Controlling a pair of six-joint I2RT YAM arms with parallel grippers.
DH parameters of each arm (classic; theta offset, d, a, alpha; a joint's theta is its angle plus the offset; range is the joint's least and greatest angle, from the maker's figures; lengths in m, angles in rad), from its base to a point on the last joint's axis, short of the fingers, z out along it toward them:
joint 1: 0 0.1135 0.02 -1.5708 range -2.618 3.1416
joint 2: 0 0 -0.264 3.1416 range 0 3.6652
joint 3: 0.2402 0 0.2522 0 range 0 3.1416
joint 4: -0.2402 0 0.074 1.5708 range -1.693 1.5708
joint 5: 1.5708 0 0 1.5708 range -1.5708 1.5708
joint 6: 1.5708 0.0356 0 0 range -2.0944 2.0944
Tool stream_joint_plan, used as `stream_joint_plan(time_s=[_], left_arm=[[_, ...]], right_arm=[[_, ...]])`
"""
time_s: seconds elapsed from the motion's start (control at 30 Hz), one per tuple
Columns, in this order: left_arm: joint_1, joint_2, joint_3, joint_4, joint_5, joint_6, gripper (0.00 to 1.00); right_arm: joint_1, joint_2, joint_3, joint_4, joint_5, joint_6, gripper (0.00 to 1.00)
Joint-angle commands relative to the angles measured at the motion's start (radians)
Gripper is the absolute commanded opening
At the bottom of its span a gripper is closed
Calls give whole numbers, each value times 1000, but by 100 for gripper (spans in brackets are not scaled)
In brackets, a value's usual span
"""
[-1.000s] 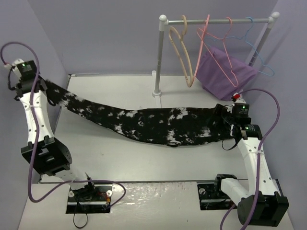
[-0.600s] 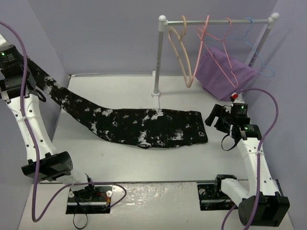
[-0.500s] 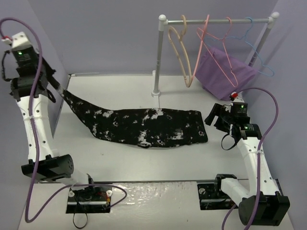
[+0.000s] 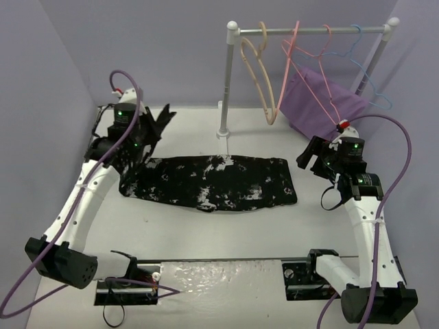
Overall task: Place the trousers on the hanger
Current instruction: Fold the trousers at the center of the board.
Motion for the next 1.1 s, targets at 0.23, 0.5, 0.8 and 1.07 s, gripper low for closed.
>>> stream_joint_plan(time_s=[0.23, 0.5, 0.8, 1.07], left_arm=[[-349, 122, -49, 456, -116, -271, 0], [-488, 221, -3, 571, -207, -304, 0], [-550, 298, 92, 626, -255, -283, 0], [-576, 301, 193, 577, -285, -220, 0]], right_arm=[[9, 1, 101, 13, -7, 7, 80], [11, 10, 143, 5, 14, 3, 80], [12, -12, 129, -4, 17, 9, 80], [12, -16, 132, -11, 30, 5, 80]])
